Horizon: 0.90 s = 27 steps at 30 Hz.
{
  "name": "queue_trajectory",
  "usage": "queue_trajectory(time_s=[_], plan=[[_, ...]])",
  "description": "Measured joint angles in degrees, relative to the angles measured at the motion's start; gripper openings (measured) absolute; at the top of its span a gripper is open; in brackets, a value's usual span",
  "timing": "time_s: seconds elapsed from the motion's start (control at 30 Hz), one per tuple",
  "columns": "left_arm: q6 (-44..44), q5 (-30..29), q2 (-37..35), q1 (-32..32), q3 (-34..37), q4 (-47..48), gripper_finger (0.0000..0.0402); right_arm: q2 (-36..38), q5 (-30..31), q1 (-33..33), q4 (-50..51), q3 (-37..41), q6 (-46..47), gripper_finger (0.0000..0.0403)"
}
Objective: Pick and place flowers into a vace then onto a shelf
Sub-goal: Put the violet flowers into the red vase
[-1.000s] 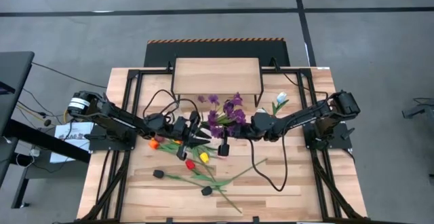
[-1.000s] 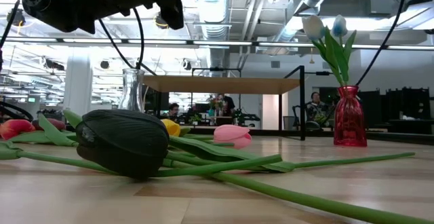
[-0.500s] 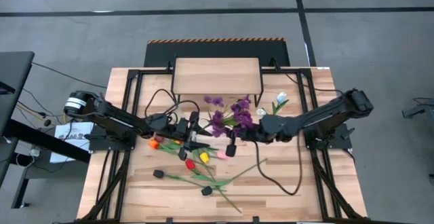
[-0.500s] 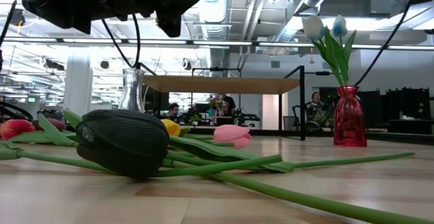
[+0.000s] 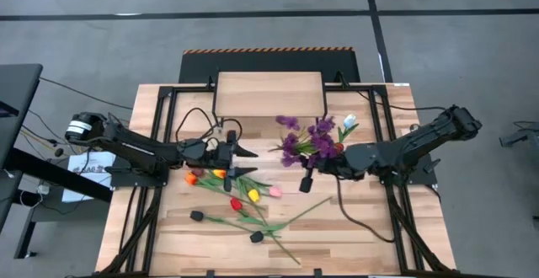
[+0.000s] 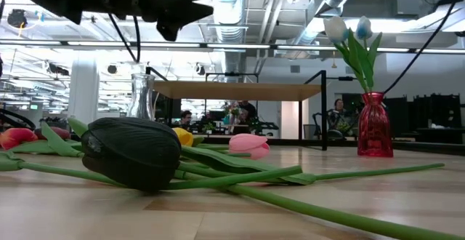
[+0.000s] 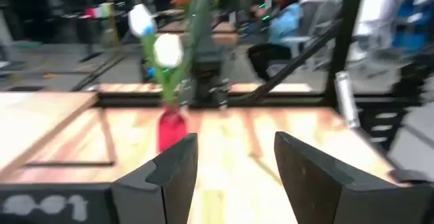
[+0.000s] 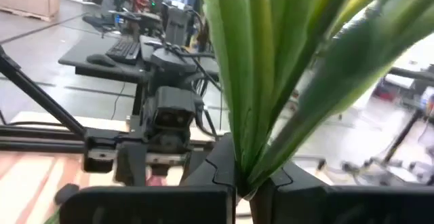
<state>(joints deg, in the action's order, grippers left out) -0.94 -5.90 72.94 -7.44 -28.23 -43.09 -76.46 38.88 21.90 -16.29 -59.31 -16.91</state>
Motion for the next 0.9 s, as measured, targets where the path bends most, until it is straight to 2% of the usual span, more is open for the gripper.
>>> queue_trajectory(time_s=[0.1,0.33,0.63,0.77,0.9], plan=[[1.2,-2.4,-2.5,0.0,0.0,3.6,0.0185,3.3,2.9,2.1,7.0,0.0,4.4,0.0005],[1.4,-2.4,-4.9,0.0,0.0,6.7,0.0185,11.5,8.7,7.4,25.6,0.0,19.7,0.0005],[-0.3,-3.7,-4.9,0.0,0.0,6.0,0.0185,18.1,21.7,13.3,51.2,0.0,41.1,0.0005],[-0.4,-3.8,-4.9,0.0,0.0,5.9,0.0185,21.8,24.8,15.9,53.4,-0.1,42.4,0.0006],[-0.4,-3.8,-4.9,0.0,0.0,5.9,0.0185,25.1,25.1,17.4,57.7,-1.8,42.6,0.0005]])
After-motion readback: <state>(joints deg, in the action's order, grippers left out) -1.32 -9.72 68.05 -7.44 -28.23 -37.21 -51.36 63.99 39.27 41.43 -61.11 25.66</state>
